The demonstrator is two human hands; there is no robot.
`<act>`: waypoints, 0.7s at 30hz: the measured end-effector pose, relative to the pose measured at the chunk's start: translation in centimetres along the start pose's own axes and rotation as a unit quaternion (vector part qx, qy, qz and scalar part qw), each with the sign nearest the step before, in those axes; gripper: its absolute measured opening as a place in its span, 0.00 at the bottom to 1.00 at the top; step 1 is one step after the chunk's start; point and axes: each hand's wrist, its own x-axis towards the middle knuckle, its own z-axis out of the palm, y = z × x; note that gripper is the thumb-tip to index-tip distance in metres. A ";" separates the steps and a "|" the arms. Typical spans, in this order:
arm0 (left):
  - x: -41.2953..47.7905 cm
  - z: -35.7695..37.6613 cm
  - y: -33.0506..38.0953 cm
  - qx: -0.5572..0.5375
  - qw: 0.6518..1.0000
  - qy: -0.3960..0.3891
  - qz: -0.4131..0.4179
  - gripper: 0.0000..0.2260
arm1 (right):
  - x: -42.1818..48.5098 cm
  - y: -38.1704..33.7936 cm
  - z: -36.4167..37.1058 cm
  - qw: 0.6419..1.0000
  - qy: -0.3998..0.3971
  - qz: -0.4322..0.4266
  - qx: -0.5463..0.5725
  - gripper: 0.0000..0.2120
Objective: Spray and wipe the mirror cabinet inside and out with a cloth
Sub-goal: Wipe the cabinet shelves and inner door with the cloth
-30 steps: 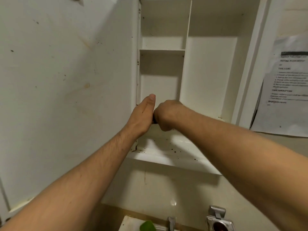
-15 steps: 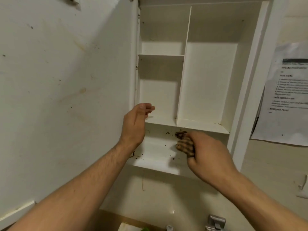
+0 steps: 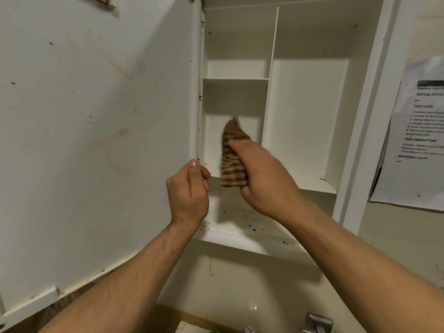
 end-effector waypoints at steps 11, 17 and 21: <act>-3.3 -1.6 -0.8 0.036 0.998 -0.047 0.037 0.23 | 8.1 -2.0 4.7 0.948 -0.286 0.131 0.058 0.15; -3.6 -0.3 0.2 0.026 0.996 -0.076 0.043 0.23 | 9.0 -2.6 1.3 0.848 -0.414 0.049 -0.329 0.09; -4.1 -1.4 0.4 0.044 0.992 -0.096 0.068 0.23 | 8.4 -3.1 0.0 0.752 -0.448 0.044 -0.482 0.10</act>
